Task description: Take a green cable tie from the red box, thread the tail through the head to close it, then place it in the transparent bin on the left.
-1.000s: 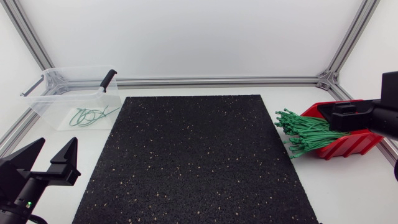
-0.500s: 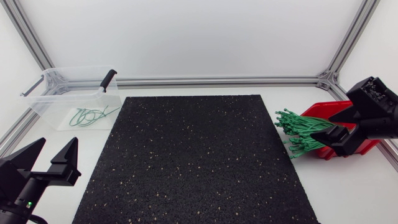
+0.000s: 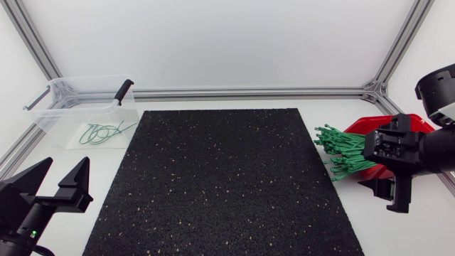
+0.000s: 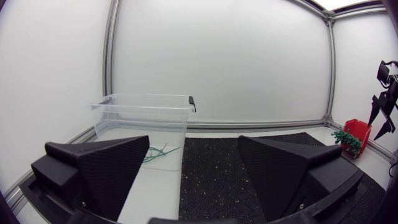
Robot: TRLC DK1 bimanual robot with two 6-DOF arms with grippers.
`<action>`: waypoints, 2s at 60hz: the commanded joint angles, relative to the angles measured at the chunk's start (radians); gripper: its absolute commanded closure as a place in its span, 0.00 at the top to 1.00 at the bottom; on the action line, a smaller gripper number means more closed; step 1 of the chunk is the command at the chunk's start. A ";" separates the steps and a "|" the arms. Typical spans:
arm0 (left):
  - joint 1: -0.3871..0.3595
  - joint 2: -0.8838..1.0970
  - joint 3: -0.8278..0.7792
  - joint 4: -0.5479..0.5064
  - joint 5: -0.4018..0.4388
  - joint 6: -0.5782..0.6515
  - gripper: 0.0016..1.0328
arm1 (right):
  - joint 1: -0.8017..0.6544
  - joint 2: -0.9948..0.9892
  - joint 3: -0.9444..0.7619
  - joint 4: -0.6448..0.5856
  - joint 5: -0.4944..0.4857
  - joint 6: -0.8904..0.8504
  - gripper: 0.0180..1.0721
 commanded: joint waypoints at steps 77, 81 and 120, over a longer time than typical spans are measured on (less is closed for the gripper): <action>-0.009 -0.002 -0.039 -0.024 0.003 -0.001 0.96 | 0.096 0.260 -0.013 0.048 0.122 -0.369 0.59; -0.009 -0.002 -0.039 -0.024 0.003 -0.001 0.96 | 0.096 0.281 -0.011 0.060 0.127 -0.370 0.57; -0.009 -0.002 -0.039 -0.024 0.003 -0.001 0.96 | 0.060 0.382 -0.010 0.201 0.168 -0.398 0.45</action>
